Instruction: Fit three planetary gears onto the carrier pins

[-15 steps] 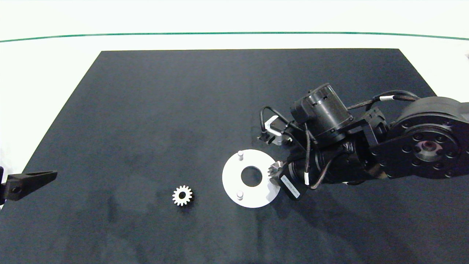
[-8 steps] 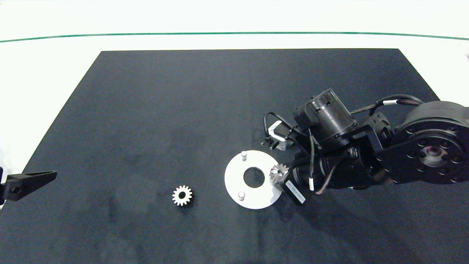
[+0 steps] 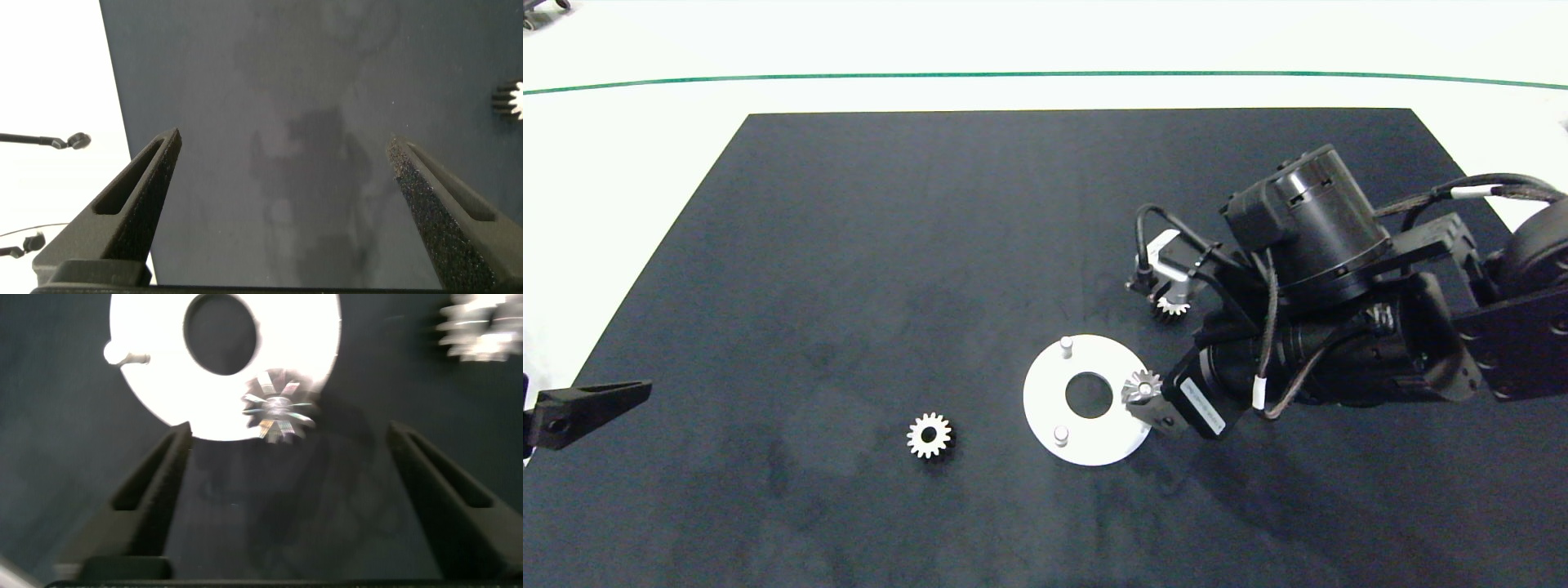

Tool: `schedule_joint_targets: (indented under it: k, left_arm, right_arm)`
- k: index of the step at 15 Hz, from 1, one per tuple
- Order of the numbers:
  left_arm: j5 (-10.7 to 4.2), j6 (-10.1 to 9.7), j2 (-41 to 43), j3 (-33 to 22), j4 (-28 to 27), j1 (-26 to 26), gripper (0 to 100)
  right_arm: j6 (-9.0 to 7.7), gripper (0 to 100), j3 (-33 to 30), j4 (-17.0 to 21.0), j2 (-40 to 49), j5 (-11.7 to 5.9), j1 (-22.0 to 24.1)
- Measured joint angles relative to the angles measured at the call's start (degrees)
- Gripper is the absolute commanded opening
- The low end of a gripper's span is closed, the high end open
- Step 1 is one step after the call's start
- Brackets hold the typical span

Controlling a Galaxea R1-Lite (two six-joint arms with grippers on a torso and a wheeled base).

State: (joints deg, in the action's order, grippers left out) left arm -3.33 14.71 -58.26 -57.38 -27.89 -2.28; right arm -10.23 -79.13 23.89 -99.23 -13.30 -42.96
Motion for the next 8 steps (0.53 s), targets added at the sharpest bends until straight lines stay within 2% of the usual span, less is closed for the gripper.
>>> schedule_joint_targets:
  k: [3,6,8]
  left_arm:
    - [0.00,-0.02,0.10,-0.24,0.02,0.16,100]
    - [0.02,-0.09,0.13,-0.28,0.00,0.60,100]
    - [0.02,-0.17,0.16,-0.28,-0.07,1.34,100]
  right_arm:
    - [0.87,100,-5.22,-0.15,0.72,-0.23,2.50]
    - [5.44,100,-15.21,0.06,-2.17,-0.30,4.77]
    - [6.35,100,-18.31,2.06,-4.73,-0.41,6.45]
